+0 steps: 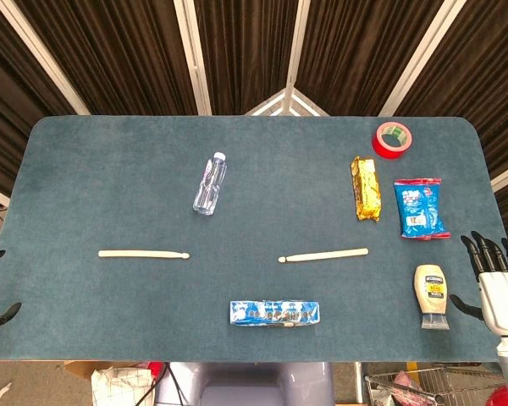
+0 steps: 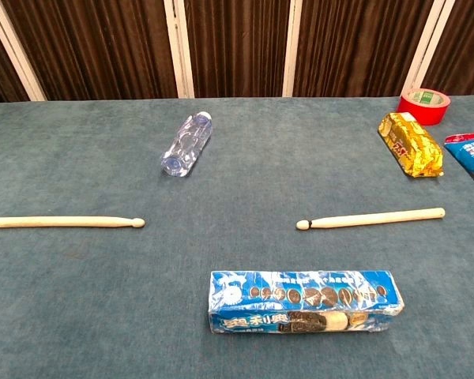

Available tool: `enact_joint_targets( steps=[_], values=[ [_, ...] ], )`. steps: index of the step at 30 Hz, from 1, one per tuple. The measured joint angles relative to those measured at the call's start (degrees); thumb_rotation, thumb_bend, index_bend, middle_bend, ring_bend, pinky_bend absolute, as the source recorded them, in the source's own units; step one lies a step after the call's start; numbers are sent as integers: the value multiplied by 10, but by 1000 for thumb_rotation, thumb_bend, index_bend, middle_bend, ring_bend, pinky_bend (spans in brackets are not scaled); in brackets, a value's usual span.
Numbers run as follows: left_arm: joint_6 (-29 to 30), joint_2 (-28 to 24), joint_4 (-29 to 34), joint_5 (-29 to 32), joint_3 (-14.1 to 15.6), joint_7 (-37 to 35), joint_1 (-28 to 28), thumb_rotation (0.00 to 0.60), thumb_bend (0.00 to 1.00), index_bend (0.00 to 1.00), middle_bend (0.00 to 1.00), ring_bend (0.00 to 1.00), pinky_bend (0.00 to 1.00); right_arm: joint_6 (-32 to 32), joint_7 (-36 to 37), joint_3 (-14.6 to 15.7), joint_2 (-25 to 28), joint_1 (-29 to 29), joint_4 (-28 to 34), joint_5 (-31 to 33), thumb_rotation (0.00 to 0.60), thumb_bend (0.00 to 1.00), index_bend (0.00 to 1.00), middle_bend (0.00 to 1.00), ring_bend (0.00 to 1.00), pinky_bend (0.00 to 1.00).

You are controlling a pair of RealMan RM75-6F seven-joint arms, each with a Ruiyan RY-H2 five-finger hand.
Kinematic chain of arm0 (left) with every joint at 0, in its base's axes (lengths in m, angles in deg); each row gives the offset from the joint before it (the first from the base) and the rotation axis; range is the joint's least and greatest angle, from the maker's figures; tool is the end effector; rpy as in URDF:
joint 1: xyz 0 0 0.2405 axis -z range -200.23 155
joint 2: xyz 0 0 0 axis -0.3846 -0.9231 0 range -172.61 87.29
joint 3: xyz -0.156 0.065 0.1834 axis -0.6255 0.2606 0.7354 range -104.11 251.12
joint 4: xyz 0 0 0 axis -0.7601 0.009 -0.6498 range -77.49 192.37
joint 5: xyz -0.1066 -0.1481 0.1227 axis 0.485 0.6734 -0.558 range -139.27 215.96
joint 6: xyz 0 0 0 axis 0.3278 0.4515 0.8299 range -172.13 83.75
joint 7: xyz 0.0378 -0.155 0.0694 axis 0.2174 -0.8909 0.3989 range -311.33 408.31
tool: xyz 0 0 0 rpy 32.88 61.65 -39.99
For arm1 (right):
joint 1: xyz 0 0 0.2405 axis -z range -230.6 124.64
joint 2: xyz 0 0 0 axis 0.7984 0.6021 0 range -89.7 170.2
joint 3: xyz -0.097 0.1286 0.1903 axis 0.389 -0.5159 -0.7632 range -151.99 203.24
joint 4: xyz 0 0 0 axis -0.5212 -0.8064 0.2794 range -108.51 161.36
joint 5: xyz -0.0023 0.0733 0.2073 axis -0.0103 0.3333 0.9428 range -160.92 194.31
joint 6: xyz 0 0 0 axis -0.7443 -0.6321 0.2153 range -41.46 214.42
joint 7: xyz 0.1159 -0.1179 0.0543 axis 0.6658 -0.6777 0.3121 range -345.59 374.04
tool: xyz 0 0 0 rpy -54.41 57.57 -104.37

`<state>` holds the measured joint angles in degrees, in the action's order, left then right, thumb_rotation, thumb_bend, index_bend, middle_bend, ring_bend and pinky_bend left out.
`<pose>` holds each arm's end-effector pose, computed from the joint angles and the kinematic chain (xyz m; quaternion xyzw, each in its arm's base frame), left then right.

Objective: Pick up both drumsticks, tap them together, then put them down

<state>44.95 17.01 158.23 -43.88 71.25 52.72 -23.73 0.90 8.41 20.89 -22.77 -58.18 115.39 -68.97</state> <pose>-0.3119 0.1750 0.1706 -0.5452 -0.4127 -0.3595 0.6350 -0.3178 -0.2214 0.1672 0.6139 -0.3207 0.3499 0.6308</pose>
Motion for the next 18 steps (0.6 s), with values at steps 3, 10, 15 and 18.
enact_joint_targets(
  steps=[3, 10, 15, 18],
  values=[
    [-1, 2, 0, 4, -2, 6, 1, 600, 264, 192, 133, 0, 0, -1, 2, -1, 0, 0, 0, 1, 600, 69, 116, 84, 133, 36],
    [-2, 7, 0, 9, -4, 17, 3, 600, 264, 192, 141, 0, 0, 3, 8, 0, 0, 0, 2, 3, 600, 68, 164, 105, 145, 36],
    [3, 12, -5, -1, -6, 4, 4, 600, 264, 203, 145, 0, 0, 13, 38, 3, 3, -1, 9, 3, 600, 69, 256, 163, 169, 36],
    [0, 14, -11, -2, -7, -2, 6, 600, 264, 211, 159, 0, 0, 23, 48, 7, 3, -3, 11, 1, 600, 69, 270, 194, 185, 36]
  ],
)
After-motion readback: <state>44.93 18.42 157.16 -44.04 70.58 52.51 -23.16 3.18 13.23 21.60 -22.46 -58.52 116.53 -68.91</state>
